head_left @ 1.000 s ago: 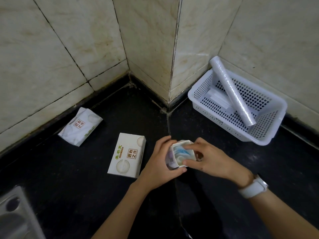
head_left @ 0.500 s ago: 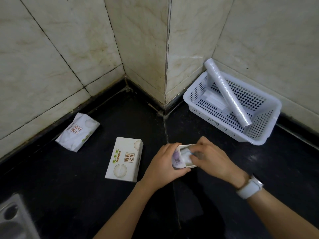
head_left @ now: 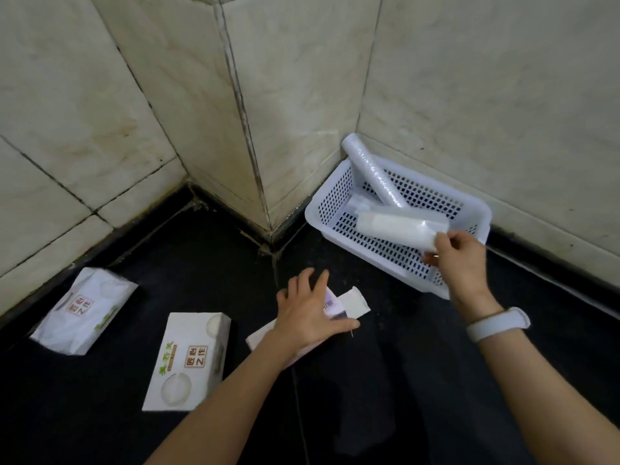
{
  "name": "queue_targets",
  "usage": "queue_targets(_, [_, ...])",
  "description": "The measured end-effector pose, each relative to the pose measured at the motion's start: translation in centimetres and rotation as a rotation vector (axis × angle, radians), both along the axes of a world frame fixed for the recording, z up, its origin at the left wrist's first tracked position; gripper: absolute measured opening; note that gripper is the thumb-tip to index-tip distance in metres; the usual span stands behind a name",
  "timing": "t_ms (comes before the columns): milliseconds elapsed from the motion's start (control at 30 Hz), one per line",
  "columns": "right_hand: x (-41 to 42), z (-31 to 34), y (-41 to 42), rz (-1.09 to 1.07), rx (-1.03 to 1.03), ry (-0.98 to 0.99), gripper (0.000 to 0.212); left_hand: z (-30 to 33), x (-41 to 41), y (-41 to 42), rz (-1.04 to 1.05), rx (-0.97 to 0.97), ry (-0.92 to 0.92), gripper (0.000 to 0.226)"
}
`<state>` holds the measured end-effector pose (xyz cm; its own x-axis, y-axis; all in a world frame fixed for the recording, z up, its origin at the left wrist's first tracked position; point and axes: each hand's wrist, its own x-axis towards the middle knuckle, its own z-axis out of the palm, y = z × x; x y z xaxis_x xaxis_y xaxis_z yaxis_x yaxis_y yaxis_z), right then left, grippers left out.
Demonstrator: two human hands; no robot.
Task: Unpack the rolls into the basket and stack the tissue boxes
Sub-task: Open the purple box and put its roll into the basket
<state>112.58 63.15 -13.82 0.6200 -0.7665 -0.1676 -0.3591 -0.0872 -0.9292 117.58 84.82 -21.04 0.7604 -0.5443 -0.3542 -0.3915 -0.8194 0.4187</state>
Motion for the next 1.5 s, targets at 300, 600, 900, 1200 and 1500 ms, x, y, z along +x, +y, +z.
queue_targets(300, [7.9, -5.7, -0.6, 0.125, 0.177, 0.255, 0.017, 0.2, 5.3, -4.1, -0.08, -0.028, -0.284, 0.072])
queue_targets(600, [7.9, -6.0, -1.4, 0.552, -0.379, 0.765, 0.018, 0.3, 5.9, -3.3, -0.079, -0.085, -0.207, 0.062])
queue_targets(900, [4.4, -2.9, 10.1, 0.665, -0.615, 0.008, 0.032, 1.3, 0.8, 8.3, 0.477, -0.139, -0.22, 0.053])
queue_targets(1200, [2.0, -6.4, 21.7, 1.207, -0.687, 0.074, 0.035, -0.9, -3.7, 19.1, 0.657, 0.156, 0.038, 0.104])
queue_targets(1500, [6.2, -7.5, 23.0, 1.362, -0.92, 0.172, 0.053, -1.6, 5.4, 20.5, 0.167, 0.155, -0.244, 0.069])
